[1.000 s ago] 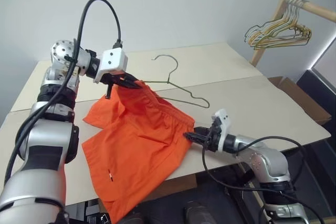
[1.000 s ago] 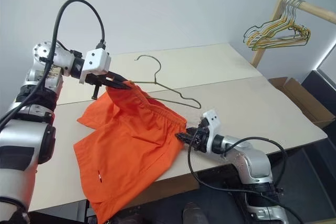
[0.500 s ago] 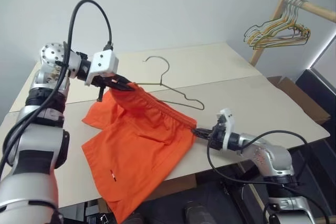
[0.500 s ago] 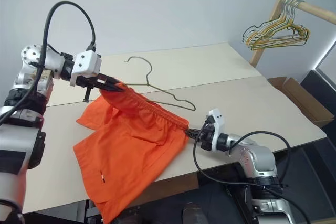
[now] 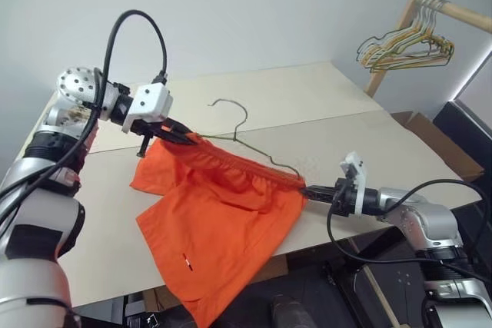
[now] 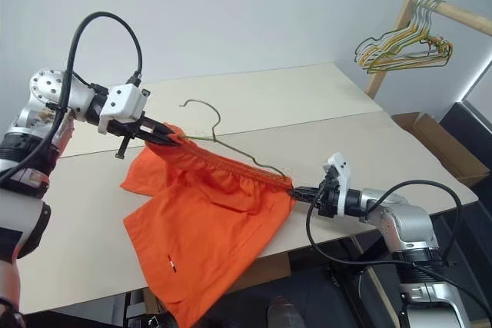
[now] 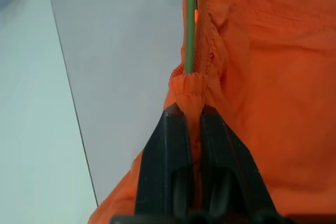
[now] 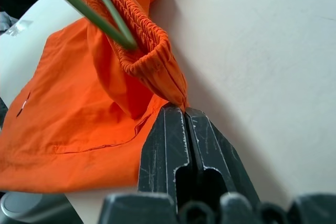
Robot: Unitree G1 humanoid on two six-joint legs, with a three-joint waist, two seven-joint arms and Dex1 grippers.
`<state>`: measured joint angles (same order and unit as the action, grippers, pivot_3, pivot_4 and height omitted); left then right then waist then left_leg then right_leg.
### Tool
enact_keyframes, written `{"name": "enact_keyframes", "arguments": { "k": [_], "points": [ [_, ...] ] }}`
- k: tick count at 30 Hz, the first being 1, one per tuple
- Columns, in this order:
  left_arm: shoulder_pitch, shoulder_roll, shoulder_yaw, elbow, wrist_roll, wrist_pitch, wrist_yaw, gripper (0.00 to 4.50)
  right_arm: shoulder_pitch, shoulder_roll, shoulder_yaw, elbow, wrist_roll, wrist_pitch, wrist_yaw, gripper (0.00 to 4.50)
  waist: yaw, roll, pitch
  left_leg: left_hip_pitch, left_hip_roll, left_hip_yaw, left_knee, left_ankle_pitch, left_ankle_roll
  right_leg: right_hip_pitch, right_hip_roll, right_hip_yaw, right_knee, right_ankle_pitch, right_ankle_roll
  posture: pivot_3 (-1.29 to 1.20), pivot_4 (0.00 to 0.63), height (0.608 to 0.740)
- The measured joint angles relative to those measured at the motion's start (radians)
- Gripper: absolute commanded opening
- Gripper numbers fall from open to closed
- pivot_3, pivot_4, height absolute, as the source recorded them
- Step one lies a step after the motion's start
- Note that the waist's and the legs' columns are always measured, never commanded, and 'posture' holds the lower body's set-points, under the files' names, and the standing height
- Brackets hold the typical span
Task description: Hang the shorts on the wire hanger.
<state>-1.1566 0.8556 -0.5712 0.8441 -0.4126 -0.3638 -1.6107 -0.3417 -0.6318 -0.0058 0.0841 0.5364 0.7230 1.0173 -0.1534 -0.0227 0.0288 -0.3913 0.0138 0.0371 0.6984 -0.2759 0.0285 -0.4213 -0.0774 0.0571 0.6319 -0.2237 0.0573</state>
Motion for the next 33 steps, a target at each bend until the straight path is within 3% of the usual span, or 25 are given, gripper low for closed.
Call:
{"name": "enact_keyframes", "arguments": {
  "k": [9, 16, 24, 33],
  "points": [
    [-0.001, -0.082, 0.061, 0.118, 0.154, -0.080, 0.011, 0.00, -0.002, -0.142, 0.048, -0.115, -0.132, -0.201, 0.073, 0.02, 0.008, 0.000, 0.000, -0.001, -0.001, 0.001, 0.003, -0.001, 0.001, 0.000, 0.000, 0.000, -0.001, 0.000, 0.001, -0.16, 0.000, 0.740],
    [-0.029, -0.160, 0.126, 0.128, 0.304, -0.098, 0.085, 0.00, -0.210, -0.301, 0.153, -0.174, -0.287, -0.256, 0.149, 0.02, 0.000, 0.000, 0.000, -0.001, 0.000, 0.001, 0.003, -0.001, 0.002, -0.001, 0.000, 0.000, 0.000, 0.000, 0.000, -0.17, 0.000, 0.740],
    [-0.038, -0.219, 0.187, 0.131, 0.405, -0.108, 0.179, 0.00, -0.394, -0.288, 0.216, -0.180, -0.324, -0.182, 0.197, 0.02, -0.003, 0.000, 0.000, -0.001, 0.000, 0.002, 0.003, -0.001, 0.002, -0.001, 0.000, 0.001, 0.000, 0.000, 0.000, -0.17, 0.000, 0.740],
    [-0.035, -0.239, 0.240, 0.121, 0.429, -0.112, 0.186, 0.00, -0.399, -0.215, 0.224, -0.214, -0.370, -0.219, 0.113, 0.02, -0.001, 0.000, 0.000, -0.002, -0.001, 0.002, 0.003, -0.001, 0.002, -0.001, -0.001, 0.001, 0.000, 0.000, 0.001, -0.17, 0.000, 0.740]
  ]
}}
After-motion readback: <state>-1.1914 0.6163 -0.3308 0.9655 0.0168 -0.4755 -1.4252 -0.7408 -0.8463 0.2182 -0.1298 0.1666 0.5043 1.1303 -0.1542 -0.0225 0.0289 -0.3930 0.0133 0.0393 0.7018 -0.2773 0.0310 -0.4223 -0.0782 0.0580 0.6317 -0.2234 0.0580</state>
